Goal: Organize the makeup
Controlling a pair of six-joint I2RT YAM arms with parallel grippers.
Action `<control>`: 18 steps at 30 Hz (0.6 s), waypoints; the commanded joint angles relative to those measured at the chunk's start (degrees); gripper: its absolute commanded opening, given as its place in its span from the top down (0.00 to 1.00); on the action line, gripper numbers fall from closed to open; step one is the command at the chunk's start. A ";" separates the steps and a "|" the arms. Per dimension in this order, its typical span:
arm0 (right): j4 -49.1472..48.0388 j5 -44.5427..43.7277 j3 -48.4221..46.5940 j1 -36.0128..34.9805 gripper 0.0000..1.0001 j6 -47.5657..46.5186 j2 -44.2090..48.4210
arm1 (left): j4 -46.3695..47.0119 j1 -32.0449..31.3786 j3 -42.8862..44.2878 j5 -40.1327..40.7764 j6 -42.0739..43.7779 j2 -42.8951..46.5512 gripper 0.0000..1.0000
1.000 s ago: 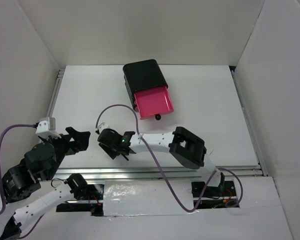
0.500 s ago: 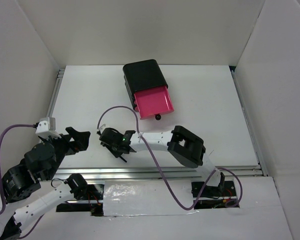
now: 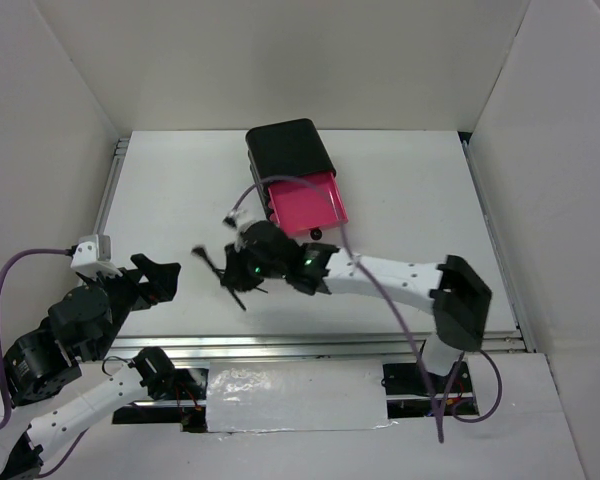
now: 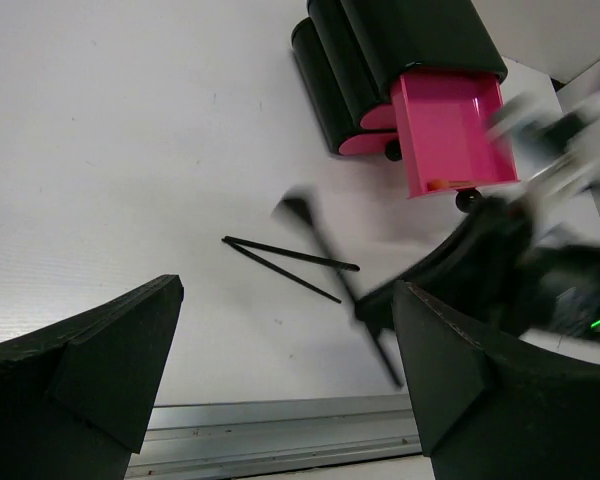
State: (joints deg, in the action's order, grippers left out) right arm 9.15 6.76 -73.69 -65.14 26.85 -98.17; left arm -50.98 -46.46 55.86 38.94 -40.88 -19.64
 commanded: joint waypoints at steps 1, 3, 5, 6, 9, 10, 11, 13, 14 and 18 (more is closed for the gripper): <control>-3.63 -21.33 -1.19 4.76 1.00 11.97 9.22 | 1.15 -0.39 0.22 0.88 -0.43 1.00 0.01; 1.56 -30.37 -1.81 8.18 1.00 22.12 10.97 | 1.06 -0.39 0.31 0.88 -0.51 0.92 0.01; 3.16 -38.56 -0.85 12.40 1.00 29.10 11.68 | 0.89 -0.39 0.31 1.05 -0.60 1.01 0.01; 3.51 -39.36 -0.23 13.98 1.00 35.31 11.25 | 0.80 -0.39 0.39 1.23 -0.60 1.09 0.01; 7.27 -39.37 -3.38 19.61 1.00 43.09 7.48 | 0.53 -0.39 0.39 1.67 -0.95 1.27 0.01; 9.03 -40.16 -4.69 20.40 1.00 43.20 6.16 | 0.45 -0.39 0.39 1.75 -1.13 1.44 0.00; 10.35 -41.99 -8.10 21.19 1.00 43.37 4.76 | 0.44 -0.48 0.48 1.76 -1.13 1.45 0.01; 15.08 -43.15 -11.63 22.07 1.00 43.28 0.54 | 0.36 -0.48 0.48 1.84 -1.22 1.36 0.01; 16.59 -44.02 -14.44 22.43 1.00 43.46 -0.69 | 0.36 -0.65 0.40 1.76 -1.22 1.36 0.01; 17.66 -44.21 -14.21 23.92 1.00 43.37 -3.25 | 0.62 -0.74 0.40 1.58 -0.87 1.09 0.01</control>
State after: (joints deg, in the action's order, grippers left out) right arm 22.48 -33.23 -85.47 -41.93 67.40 -101.91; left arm -51.07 -46.76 55.86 39.59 -40.99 -18.87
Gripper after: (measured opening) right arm 0.176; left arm 0.994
